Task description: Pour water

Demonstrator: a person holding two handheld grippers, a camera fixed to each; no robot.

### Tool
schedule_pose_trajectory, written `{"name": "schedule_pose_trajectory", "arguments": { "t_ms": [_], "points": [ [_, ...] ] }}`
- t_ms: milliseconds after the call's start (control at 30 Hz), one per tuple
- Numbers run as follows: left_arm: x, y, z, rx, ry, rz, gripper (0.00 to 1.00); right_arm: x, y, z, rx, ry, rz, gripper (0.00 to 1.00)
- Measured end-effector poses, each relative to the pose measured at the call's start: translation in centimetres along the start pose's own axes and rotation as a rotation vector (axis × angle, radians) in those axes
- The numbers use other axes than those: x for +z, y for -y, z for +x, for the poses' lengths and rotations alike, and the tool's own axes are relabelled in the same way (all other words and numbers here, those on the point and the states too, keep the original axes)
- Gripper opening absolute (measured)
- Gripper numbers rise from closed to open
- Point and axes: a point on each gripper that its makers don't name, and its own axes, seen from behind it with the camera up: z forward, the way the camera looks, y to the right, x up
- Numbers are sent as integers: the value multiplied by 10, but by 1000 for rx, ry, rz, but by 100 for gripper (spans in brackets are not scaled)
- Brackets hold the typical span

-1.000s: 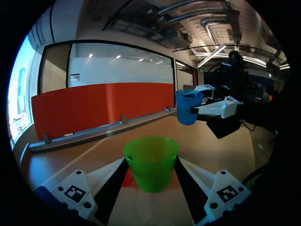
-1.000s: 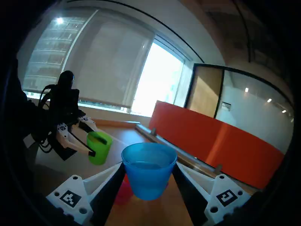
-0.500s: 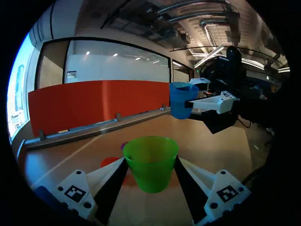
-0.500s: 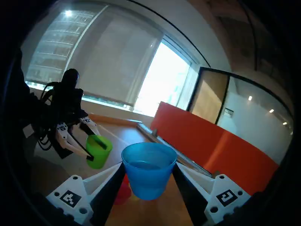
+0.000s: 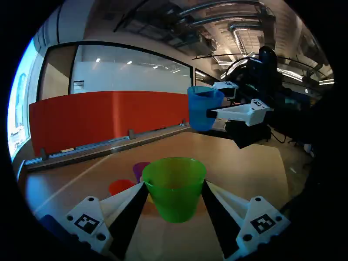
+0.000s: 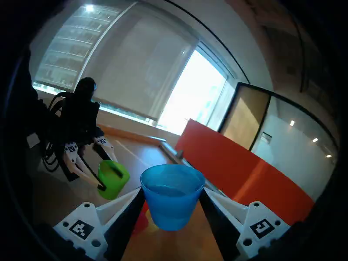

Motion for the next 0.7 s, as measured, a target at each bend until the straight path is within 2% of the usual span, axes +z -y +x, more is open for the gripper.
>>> {"name": "schedule_pose_trajectory", "arguments": {
  "t_ms": [700],
  "points": [
    [7,-19,0,3,-24,-49,84,5,0,8,-94,18,21,88]
  ]
}}
